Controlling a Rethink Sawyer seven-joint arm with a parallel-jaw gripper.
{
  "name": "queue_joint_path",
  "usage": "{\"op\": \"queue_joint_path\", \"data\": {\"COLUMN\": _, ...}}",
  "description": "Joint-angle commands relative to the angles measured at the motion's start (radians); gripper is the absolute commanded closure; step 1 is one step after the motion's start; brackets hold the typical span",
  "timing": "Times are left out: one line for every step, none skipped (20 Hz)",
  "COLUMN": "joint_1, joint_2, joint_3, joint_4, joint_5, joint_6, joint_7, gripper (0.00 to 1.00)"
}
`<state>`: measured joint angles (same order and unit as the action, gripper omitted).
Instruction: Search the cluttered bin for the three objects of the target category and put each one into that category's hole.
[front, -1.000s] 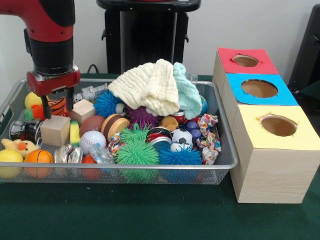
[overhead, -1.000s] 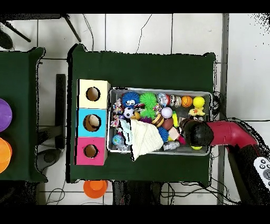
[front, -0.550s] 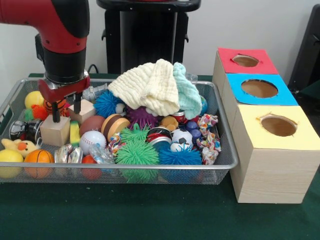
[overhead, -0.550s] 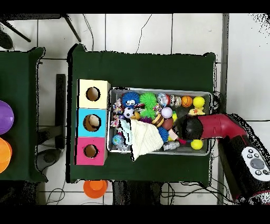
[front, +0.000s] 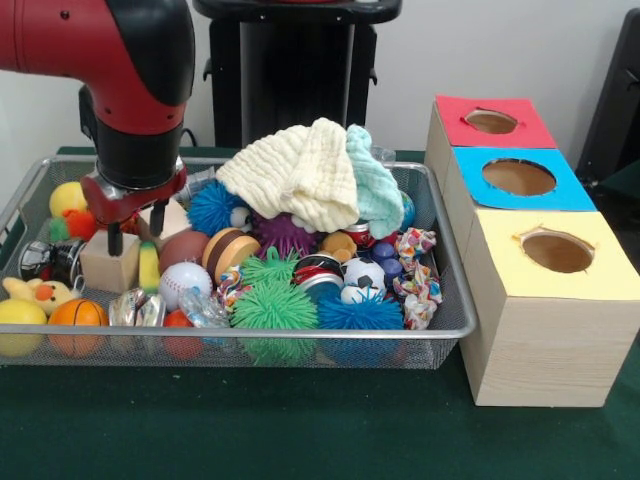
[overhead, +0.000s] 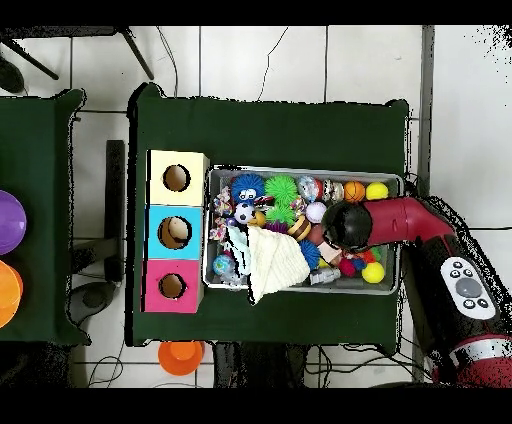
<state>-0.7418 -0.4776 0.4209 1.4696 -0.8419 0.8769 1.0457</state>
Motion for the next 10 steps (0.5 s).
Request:
{"op": "queue_joint_path", "data": {"joint_1": 0.009, "joint_2": 0.099, "joint_3": -0.045, "joint_4": -0.152, "joint_5": -0.076, "joint_6": 0.124, "joint_7": -0.169, "gripper": 0.0}}
{"op": "queue_joint_path", "data": {"joint_1": 0.009, "joint_2": 0.105, "joint_3": -0.043, "joint_4": -0.162, "joint_5": -0.074, "joint_6": 0.126, "joint_7": -0.172, "gripper": 0.0}}
{"op": "queue_joint_path", "data": {"joint_1": 0.001, "joint_2": 0.101, "joint_3": -0.037, "joint_4": -0.169, "joint_5": -0.064, "joint_6": 0.132, "joint_7": -0.183, "gripper": 0.0}}
{"op": "queue_joint_path", "data": {"joint_1": -0.001, "joint_2": 0.106, "joint_3": -0.035, "joint_4": -0.177, "joint_5": -0.062, "joint_6": 0.136, "joint_7": -0.187, "gripper": 0.0}}
{"op": "queue_joint_path", "data": {"joint_1": -0.004, "joint_2": 0.106, "joint_3": -0.031, "joint_4": -0.184, "joint_5": -0.056, "joint_6": 0.143, "joint_7": -0.195, "gripper": 0.0}}
{"op": "queue_joint_path", "data": {"joint_1": -0.007, "joint_2": 0.107, "joint_3": -0.026, "joint_4": -0.191, "joint_5": -0.051, "joint_6": 0.151, "joint_7": -0.202, "gripper": 0.0}}
{"op": "queue_joint_path", "data": {"joint_1": -0.013, "joint_2": 0.106, "joint_3": -0.023, "joint_4": -0.2, "joint_5": -0.044, "joint_6": 0.162, "joint_7": -0.211, "gripper": 0.0}}
{"op": "queue_joint_path", "data": {"joint_1": -0.012, "joint_2": 0.111, "joint_3": -0.022, "joint_4": -0.211, "joint_5": -0.044, "joint_6": 0.169, "joint_7": -0.216, "gripper": 0.0}}
{"op": "queue_joint_path", "data": {"joint_1": -0.012, "joint_2": 0.114, "joint_3": -0.021, "joint_4": -0.225, "joint_5": -0.042, "joint_6": 0.181, "joint_7": -0.223, "gripper": 0.0}}
{"op": "queue_joint_path", "data": {"joint_1": -0.012, "joint_2": 0.117, "joint_3": -0.02, "joint_4": -0.239, "joint_5": -0.041, "joint_6": 0.193, "joint_7": -0.23, "gripper": 0.0}}
